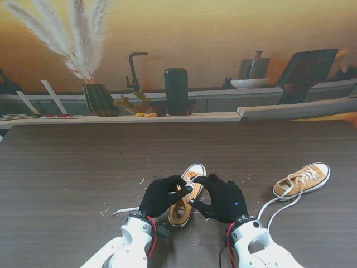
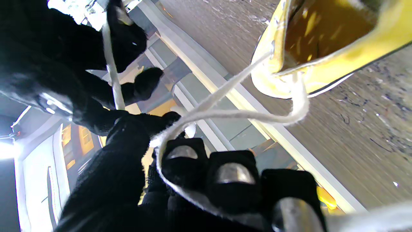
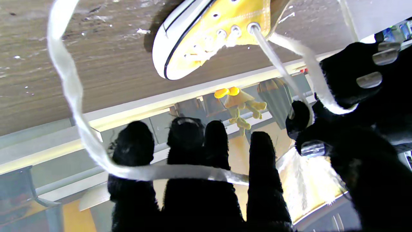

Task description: Tie the shoelaces into a bow on the shoes

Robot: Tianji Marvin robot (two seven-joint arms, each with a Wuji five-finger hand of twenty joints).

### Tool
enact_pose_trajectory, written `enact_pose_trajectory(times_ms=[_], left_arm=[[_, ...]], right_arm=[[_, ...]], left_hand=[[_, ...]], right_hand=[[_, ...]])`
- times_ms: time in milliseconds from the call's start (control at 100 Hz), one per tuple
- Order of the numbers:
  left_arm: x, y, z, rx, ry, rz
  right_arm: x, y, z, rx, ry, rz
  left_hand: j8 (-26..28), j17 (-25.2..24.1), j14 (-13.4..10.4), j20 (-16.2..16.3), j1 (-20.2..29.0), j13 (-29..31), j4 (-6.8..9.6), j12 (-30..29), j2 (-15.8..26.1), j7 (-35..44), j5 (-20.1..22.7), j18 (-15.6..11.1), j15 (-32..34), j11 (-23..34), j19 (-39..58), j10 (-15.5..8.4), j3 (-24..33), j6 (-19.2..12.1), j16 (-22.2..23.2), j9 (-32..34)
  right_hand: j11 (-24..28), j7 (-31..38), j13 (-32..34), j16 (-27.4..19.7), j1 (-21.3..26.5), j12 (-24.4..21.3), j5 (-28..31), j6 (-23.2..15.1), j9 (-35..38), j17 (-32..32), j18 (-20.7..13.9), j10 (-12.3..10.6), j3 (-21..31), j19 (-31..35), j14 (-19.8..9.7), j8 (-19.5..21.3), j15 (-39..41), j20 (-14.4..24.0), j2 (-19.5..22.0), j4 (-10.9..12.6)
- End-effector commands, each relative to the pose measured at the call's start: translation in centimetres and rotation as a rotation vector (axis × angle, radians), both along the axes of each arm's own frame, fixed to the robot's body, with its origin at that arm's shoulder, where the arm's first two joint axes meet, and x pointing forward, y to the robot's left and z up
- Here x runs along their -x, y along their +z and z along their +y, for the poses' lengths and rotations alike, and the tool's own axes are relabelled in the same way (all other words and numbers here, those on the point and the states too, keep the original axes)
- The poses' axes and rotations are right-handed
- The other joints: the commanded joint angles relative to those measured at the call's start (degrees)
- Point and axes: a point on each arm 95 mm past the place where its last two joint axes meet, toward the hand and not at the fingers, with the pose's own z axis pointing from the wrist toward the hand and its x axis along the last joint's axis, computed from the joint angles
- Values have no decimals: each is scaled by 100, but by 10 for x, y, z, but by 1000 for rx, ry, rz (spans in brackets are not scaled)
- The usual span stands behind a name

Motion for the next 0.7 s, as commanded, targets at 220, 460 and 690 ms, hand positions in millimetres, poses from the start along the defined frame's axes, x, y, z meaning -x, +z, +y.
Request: enact_pose_trajectory(times_ms=[220, 460, 690], left_arm=[[3, 2, 0, -2, -24, 7], [5, 1, 1, -6, -29, 16], [6, 1, 3, -10, -34, 23]], right_arm=[[-3, -9, 5, -66, -6, 10], [-1, -9, 9, -77, -61, -57], [2, -7, 11, -62, -117, -85]], left_hand=[[103, 170, 110, 98, -8, 259, -80, -80, 212, 64, 202, -328, 365, 66, 1475, 57, -52, -244, 51, 172], [83, 170, 122, 91, -6, 259, -75, -79, 201, 54, 201, -322, 360, 63, 1475, 59, -56, -247, 49, 173], [49, 170, 123, 89, 3, 259, -51, -80, 153, 32, 199, -320, 359, 60, 1475, 63, -50, -278, 49, 174]], right_hand=[[-2204, 196, -2079, -6926, -316, -1856, -885, -948, -1222, -2541, -351, -157, -295, -3728, 1774, -212, -4608, -2512, 264, 55], [-2324, 383, -2157, -7282, -284, -1906, -1271, -1923, -1472, -2563, -227, -188, -388, -3624, 1785, -177, -4504, -2724, 223, 4], [1524, 604, 1382, -7312, -91, 1109, -963, -1794, -473, -681, -258, -30, -381, -428, 1864, -19, -3724, -399, -57, 13]])
